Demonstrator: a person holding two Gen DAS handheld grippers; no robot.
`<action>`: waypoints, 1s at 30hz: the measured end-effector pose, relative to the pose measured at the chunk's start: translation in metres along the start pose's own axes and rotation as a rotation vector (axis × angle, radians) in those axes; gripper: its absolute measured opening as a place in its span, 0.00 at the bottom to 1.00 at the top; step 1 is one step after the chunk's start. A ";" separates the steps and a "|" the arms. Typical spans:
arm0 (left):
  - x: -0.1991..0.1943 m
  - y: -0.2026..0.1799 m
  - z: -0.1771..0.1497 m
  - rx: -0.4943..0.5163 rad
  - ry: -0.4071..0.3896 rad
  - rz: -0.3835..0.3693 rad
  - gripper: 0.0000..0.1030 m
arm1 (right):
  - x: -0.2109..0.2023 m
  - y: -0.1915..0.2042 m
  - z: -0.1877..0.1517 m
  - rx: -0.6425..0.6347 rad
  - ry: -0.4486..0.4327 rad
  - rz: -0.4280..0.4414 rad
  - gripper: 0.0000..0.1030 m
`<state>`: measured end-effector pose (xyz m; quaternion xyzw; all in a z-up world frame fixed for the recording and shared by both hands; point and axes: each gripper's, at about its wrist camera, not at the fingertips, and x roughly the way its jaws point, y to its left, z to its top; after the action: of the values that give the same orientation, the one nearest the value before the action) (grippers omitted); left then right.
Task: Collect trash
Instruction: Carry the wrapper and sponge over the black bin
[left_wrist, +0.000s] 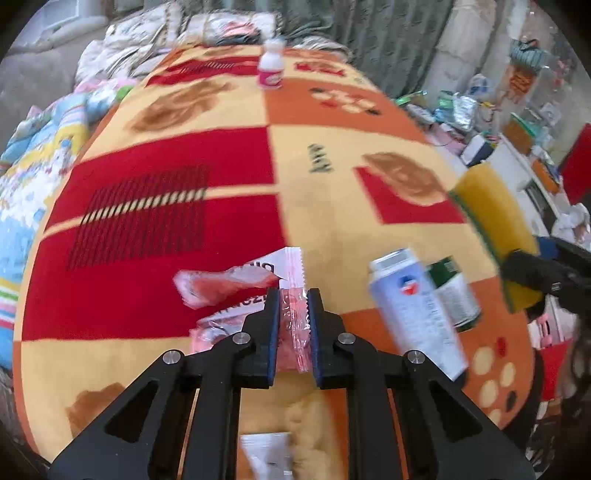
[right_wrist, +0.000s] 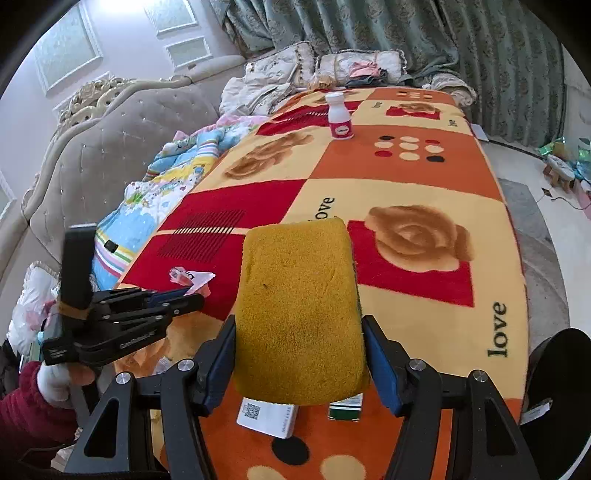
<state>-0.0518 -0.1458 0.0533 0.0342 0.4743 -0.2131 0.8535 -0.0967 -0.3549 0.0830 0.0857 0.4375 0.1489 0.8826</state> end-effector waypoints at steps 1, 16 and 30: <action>-0.004 -0.007 0.002 0.007 -0.011 -0.010 0.11 | -0.003 -0.002 -0.001 0.002 -0.004 -0.003 0.60; -0.029 -0.133 0.048 0.187 -0.099 -0.124 0.10 | -0.066 -0.068 -0.022 0.115 -0.092 -0.104 0.61; -0.006 -0.260 0.067 0.340 -0.073 -0.251 0.10 | -0.118 -0.168 -0.069 0.320 -0.118 -0.253 0.61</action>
<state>-0.1038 -0.3973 0.1322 0.1105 0.4008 -0.3957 0.8189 -0.1880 -0.5510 0.0819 0.1777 0.4103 -0.0397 0.8936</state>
